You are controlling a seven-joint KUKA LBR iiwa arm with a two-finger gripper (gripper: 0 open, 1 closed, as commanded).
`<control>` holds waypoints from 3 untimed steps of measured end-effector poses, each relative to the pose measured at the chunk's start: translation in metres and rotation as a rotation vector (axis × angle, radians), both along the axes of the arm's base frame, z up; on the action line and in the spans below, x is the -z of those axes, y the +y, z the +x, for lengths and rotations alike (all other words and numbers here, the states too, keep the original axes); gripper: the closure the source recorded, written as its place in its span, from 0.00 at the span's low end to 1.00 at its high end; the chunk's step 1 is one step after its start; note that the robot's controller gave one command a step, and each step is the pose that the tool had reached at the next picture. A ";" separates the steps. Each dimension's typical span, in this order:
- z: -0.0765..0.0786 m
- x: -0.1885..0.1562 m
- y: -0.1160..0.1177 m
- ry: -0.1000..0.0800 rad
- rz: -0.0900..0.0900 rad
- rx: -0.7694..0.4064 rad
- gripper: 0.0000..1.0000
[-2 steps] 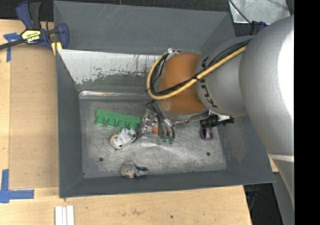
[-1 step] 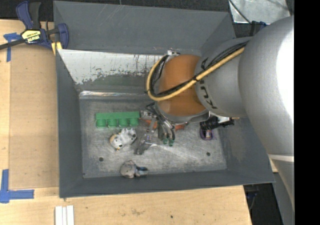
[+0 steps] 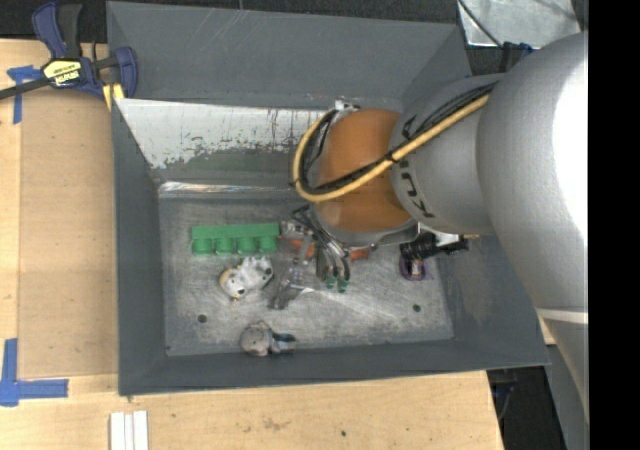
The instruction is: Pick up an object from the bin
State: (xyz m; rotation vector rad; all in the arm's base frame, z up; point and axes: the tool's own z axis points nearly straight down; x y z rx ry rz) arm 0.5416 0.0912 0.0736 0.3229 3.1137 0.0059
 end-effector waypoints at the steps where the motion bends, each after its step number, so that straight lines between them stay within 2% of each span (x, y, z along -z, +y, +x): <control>1: 0.002 0.000 0.014 0.006 -0.004 0.100 0.00; 2: 0.012 -0.004 0.029 0.004 0.005 0.322 1.00; 3: 0.015 -0.005 0.016 0.004 0.002 0.345 1.00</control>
Offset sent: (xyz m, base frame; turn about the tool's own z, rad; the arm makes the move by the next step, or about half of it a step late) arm 0.0137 0.0162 0.0038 0.3444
